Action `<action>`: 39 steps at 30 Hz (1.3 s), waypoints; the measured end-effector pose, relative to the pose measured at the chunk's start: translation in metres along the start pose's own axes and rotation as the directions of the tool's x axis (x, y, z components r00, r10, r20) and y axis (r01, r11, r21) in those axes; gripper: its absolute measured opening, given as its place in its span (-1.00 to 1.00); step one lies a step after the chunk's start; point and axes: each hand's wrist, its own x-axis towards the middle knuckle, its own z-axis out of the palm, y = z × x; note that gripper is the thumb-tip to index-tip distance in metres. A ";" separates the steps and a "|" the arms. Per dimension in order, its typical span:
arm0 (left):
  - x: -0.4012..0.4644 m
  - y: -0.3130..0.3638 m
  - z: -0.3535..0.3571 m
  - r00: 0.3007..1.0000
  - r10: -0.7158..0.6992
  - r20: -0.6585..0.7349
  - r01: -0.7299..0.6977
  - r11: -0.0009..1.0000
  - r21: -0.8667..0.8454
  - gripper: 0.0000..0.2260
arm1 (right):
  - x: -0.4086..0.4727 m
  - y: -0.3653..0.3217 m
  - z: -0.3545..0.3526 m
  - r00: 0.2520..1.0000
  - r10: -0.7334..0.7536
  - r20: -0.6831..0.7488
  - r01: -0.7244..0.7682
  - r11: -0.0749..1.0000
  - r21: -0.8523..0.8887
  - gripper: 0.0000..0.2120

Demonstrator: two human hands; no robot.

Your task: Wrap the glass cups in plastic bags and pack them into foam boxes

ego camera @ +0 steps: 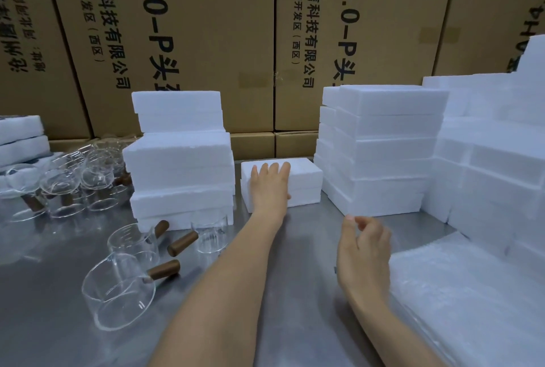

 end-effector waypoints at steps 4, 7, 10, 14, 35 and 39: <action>0.015 0.002 0.011 0.995 -0.080 0.058 0.083 0.996 -0.037 -0.50 | -0.001 0.000 0.002 1.000 0.002 0.020 0.000 0.998 -0.056 -0.58; 0.024 0.002 0.019 0.985 -0.134 0.109 0.147 0.981 -0.125 -0.46 | -0.002 -0.001 0.002 0.999 0.005 0.032 -0.002 0.996 -0.087 -0.58; 0.033 -0.001 0.025 0.981 -0.124 0.147 0.151 0.971 -0.187 -0.46 | -0.002 -0.002 0.003 0.999 0.016 0.045 -0.011 0.994 -0.106 -0.59; 0.038 -0.004 0.028 0.984 -0.081 0.159 0.116 0.968 -0.221 -0.47 | -0.002 -0.003 0.004 0.998 0.024 0.051 -0.017 0.992 -0.125 -0.59; 0.021 0.003 -0.007 0.990 0.042 0.137 -0.024 0.991 -0.131 -0.30 | -0.001 -0.003 0.003 0.998 0.040 0.046 -0.034 0.992 -0.120 -0.60; -0.005 0.006 -0.034 0.997 0.079 0.020 -0.068 0.943 -0.326 -0.44 | -0.003 -0.004 0.001 0.997 0.029 0.066 -0.022 0.994 -0.106 -0.61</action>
